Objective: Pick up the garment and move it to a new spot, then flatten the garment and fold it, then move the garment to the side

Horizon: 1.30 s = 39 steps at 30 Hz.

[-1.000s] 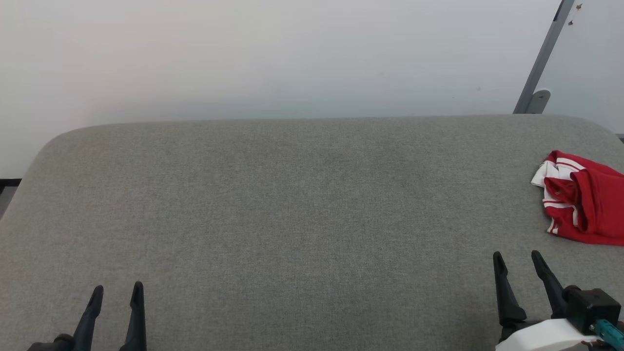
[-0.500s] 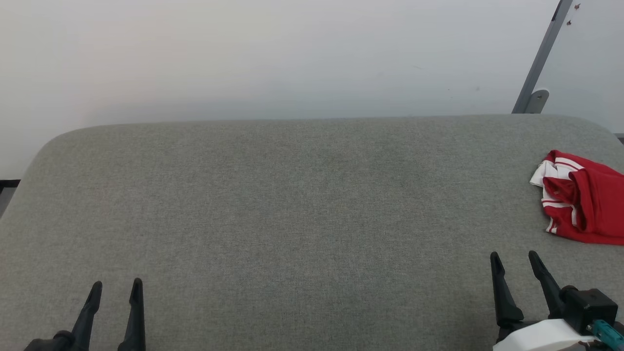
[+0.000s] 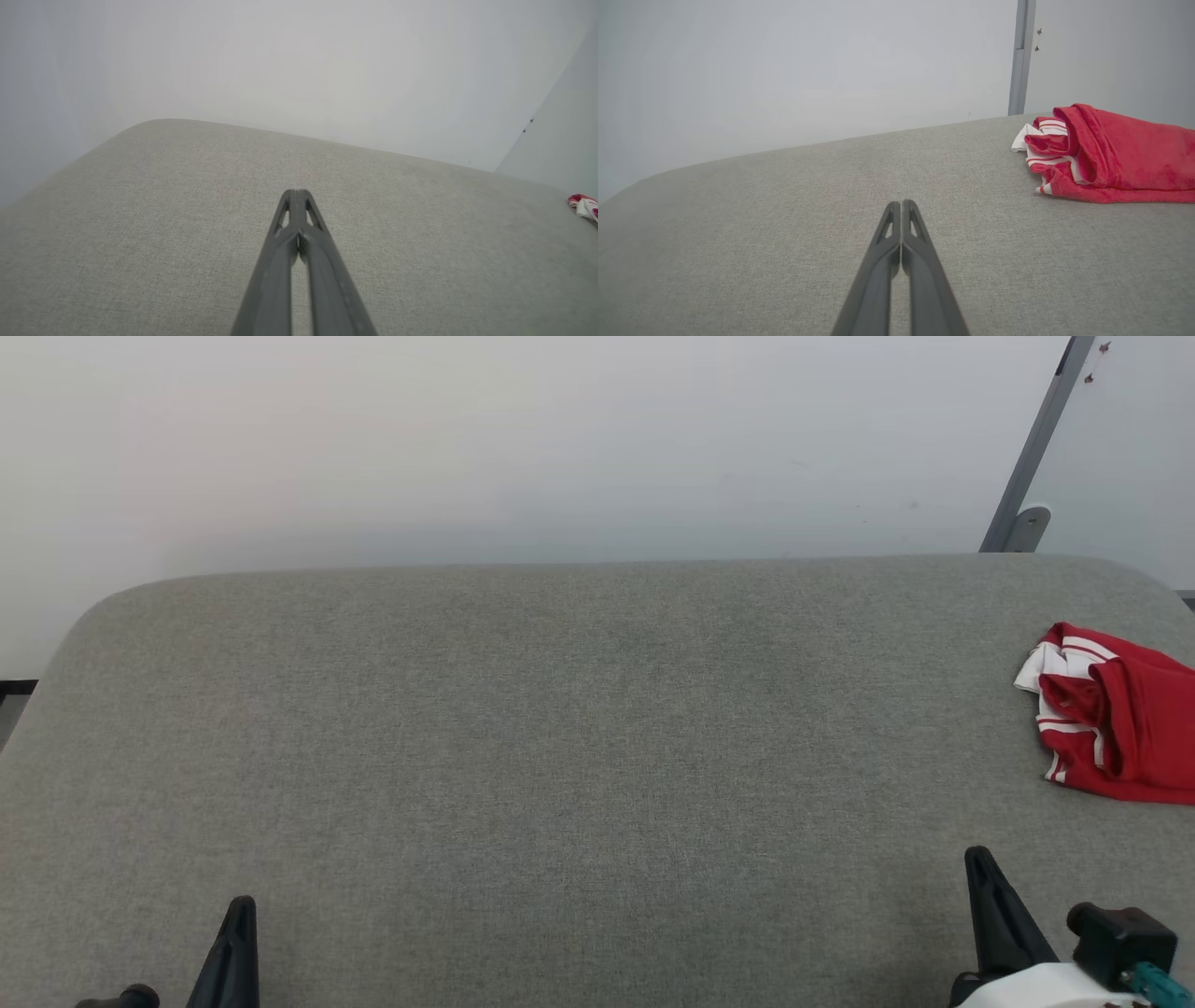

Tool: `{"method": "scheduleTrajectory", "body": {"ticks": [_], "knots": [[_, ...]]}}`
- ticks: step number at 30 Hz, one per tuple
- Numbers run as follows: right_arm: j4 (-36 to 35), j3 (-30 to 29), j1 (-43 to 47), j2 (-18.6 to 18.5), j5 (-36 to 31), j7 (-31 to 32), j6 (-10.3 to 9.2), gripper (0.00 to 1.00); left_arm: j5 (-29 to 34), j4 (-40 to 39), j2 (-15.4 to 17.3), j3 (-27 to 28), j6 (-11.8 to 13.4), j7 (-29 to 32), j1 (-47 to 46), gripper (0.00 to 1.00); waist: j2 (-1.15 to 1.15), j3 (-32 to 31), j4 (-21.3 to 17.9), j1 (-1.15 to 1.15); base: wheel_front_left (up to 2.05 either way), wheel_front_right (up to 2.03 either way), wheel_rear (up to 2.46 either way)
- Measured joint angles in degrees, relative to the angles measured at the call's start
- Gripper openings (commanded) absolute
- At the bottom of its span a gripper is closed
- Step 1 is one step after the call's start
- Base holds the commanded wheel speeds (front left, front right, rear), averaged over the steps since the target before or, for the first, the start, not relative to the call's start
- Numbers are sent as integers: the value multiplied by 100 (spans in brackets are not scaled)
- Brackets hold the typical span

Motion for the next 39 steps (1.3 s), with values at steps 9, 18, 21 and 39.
{"method": "scheduleTrajectory", "body": {"ticks": [9, 18, 21, 39], "knots": [[16, -26, -100, 3, 976, 208, 0, 0, -859, 116, -60, 13, 0, 234, -160, 0, 0, 17, -5, 0, 0, 0, 0], [30, -44, -214, 12, 1846, 386, -1, 0, -1671, 223, -151, 37, 0, 448, -367, 0, 0, 34, -10, 0, 0, 0, 0], [38, -52, -226, 14, 2113, 448, -1, 0, -1911, 259, -174, 47, 0, 519, -427, 0, 0, 40, -12, 0, 0, 0, 0], [88, -108, -454, 33, 3644, 758, -1, 0, -3301, 421, -325, 108, 0, 892, -769, 0, 0, 76, -22, 0, 0, 0, 0]]}}
